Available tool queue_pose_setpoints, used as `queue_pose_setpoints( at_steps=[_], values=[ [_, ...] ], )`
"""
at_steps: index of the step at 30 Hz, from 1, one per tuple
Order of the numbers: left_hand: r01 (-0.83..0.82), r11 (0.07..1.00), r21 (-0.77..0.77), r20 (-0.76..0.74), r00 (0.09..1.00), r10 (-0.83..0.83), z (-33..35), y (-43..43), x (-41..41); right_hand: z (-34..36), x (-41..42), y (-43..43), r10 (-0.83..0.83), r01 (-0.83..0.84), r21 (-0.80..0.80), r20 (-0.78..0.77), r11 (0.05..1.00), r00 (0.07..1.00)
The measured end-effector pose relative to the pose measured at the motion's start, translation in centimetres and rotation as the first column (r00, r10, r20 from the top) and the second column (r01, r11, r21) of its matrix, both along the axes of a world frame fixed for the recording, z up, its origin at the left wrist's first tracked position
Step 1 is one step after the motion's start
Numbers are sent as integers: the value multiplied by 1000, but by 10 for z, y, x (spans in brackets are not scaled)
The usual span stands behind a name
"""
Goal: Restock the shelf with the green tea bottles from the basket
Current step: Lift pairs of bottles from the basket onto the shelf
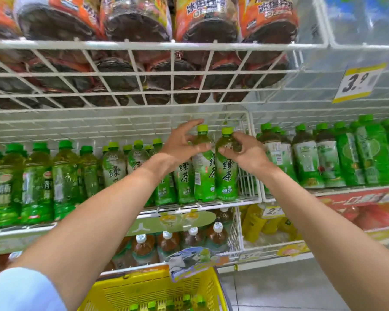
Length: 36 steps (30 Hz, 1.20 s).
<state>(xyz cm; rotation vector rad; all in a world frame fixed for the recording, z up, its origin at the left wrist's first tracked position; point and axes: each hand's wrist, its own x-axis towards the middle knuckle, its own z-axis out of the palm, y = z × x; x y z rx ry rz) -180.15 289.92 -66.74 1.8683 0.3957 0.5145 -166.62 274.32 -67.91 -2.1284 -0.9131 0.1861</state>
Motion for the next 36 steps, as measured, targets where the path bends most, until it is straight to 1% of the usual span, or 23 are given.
queue_pose_setpoints(
  at_steps=[5,8,10,14,16,18,21,24,29,36],
  values=[
    [55,998,13,-65,996,-54,-23,20,7,-7,17,16,79,-74,-151,23,986,997],
    [83,993,84,-117,990,-73,-23,31,15,-8,27,20,120,-108,-222,41,969,992],
    [119,983,137,-184,979,-93,-22,40,22,-9,32,23,134,-121,-258,32,959,990],
    [123,968,219,-303,952,-52,-24,54,40,-10,36,32,124,-108,-320,30,941,992],
    [111,958,265,-333,943,-17,-27,53,48,-11,38,37,103,-89,-317,28,944,994],
    [105,945,309,-329,944,2,-30,51,54,-18,45,43,82,-74,-314,13,947,997],
    [132,906,402,-323,946,5,-31,50,60,-21,48,49,55,-67,-311,-48,948,997],
    [158,878,452,-359,933,17,-32,53,63,-28,51,55,34,-55,-302,-74,952,997],
    [197,887,417,-420,908,-4,-36,61,68,-41,54,60,23,-38,-252,-63,967,998],
    [237,871,431,-465,885,-11,-35,66,68,-40,53,62,-4,-11,-237,-63,971,998]
  ],
)
